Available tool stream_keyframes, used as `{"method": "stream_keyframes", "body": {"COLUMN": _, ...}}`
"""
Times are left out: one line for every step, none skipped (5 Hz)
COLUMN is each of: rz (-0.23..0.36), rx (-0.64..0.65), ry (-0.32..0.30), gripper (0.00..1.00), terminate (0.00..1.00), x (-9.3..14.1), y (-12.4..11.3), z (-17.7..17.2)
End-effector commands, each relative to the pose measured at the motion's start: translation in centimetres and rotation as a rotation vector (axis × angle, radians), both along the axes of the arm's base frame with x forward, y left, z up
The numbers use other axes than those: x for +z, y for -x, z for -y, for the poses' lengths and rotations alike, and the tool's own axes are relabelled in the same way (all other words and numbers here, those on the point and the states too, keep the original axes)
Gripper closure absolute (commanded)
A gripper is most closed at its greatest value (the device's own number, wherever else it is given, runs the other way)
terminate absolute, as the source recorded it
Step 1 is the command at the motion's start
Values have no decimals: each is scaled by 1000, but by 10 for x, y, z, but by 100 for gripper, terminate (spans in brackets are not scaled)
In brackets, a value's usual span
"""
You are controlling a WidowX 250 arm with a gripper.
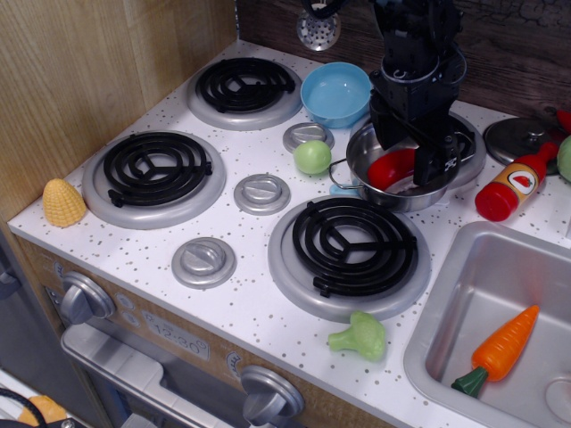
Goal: Take sushi out of pan
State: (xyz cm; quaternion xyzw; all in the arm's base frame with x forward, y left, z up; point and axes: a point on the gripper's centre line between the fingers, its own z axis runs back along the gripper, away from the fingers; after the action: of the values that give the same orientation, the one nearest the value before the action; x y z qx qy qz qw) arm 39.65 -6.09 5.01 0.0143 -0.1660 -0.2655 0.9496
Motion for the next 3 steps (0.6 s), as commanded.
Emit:
{"method": "stream_keyframes", "body": {"rz": 51, "rx": 6, "ry": 0, "gripper": 0, "terminate": 0, "x": 7, "y": -13, "z": -6}}
{"method": "stream_keyframes", "body": {"rz": 47, "rx": 10, "ry": 20, "gripper": 0, "terminate": 0, "x": -4, "y": -15, "z": -6}}
{"method": "stream_keyframes", "body": {"rz": 46, "rx": 22, "ry": 20, "gripper": 0, "terminate": 0, "x": -10, "y": -15, "z": -5}}
